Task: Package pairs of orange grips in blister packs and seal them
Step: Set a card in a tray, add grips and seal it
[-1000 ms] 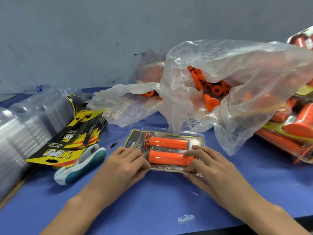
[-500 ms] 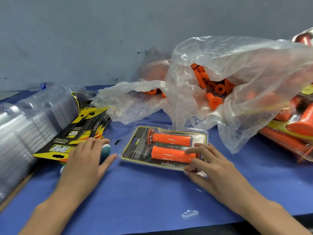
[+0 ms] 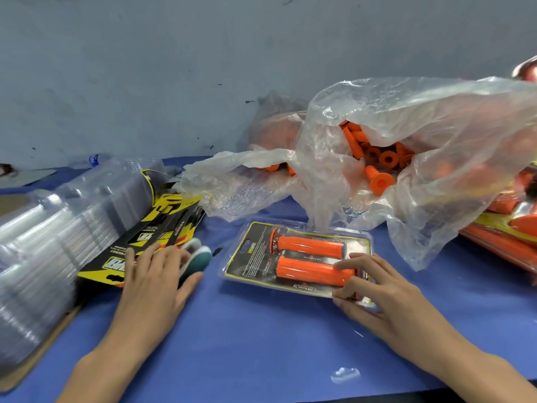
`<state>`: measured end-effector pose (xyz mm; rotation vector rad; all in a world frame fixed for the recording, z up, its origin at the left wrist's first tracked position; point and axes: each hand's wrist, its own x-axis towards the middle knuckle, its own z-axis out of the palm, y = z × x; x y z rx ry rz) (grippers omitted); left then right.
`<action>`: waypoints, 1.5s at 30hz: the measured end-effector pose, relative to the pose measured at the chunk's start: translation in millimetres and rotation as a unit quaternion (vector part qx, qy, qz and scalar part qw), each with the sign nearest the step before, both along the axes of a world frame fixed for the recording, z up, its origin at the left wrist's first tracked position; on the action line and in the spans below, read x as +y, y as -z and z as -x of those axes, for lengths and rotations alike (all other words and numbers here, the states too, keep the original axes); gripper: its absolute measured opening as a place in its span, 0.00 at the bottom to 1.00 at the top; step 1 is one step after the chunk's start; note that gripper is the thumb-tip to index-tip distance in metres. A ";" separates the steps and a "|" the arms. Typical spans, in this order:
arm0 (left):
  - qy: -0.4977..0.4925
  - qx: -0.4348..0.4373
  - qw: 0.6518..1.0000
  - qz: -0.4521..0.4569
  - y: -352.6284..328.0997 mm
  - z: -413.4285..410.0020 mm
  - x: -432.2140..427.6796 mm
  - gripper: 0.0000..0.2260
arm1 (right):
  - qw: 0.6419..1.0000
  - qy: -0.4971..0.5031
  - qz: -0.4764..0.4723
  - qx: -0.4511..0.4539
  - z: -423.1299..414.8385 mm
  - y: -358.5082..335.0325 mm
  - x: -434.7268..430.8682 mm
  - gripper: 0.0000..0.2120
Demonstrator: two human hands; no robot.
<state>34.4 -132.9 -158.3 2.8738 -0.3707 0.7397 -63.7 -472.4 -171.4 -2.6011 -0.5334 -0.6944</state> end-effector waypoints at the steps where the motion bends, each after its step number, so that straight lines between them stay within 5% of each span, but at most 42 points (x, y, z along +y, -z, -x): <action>1: 0.023 0.007 0.998 0.066 -3.6 3.6 -2.5 0.12 | 1.000 0.000 0.002 0.001 0.0 0.0 0.2 0.05; 3: 0.076 0.045 0.958 0.272 -18.2 14.7 -7.4 0.11 | 1.000 0.002 -0.002 0.007 0.0 0.3 0.9 0.05; 5: 0.123 0.112 0.870 0.465 -30.3 25.5 -21.4 0.11 | 1.000 0.005 0.002 0.007 0.4 0.6 0.9 0.06; 7: 0.116 0.196 0.796 0.561 -33.5 22.1 -42.5 0.10 | 1.000 0.008 0.005 0.007 0.9 0.2 0.2 0.06; 11: 0.136 0.467 0.752 0.445 -26.9 36.1 -55.5 0.16 | 1.000 0.011 0.024 -0.016 1.0 -0.6 1.0 0.06; 14: 0.119 0.625 0.674 0.375 -29.3 54.1 -64.7 0.30 | 1.000 0.004 0.017 -0.024 1.0 -1.3 2.5 0.08; 16: 0.119 0.667 0.617 0.400 -26.2 58.6 -75.3 0.34 | 1.000 0.008 -0.001 -0.010 0.8 -1.2 2.6 0.07; 19: 0.106 0.650 0.582 0.476 -21.0 58.4 -95.1 0.28 | 1.000 0.012 -0.019 0.002 0.4 1.2 2.0 0.06; 33: 0.128 0.589 0.560 0.568 -22.8 59.4 -129.8 0.26 | 0.999 0.040 -0.005 -0.014 3.7 1.4 9.6 0.08; 40: 0.119 0.581 0.588 0.551 -19.7 61.6 -132.2 0.23 | 0.999 0.031 -0.037 0.007 1.0 4.2 9.3 0.09; 45: 0.129 0.583 0.604 0.528 -19.9 61.6 -131.9 0.26 | 0.997 0.060 0.039 -0.038 0.7 4.9 15.0 0.09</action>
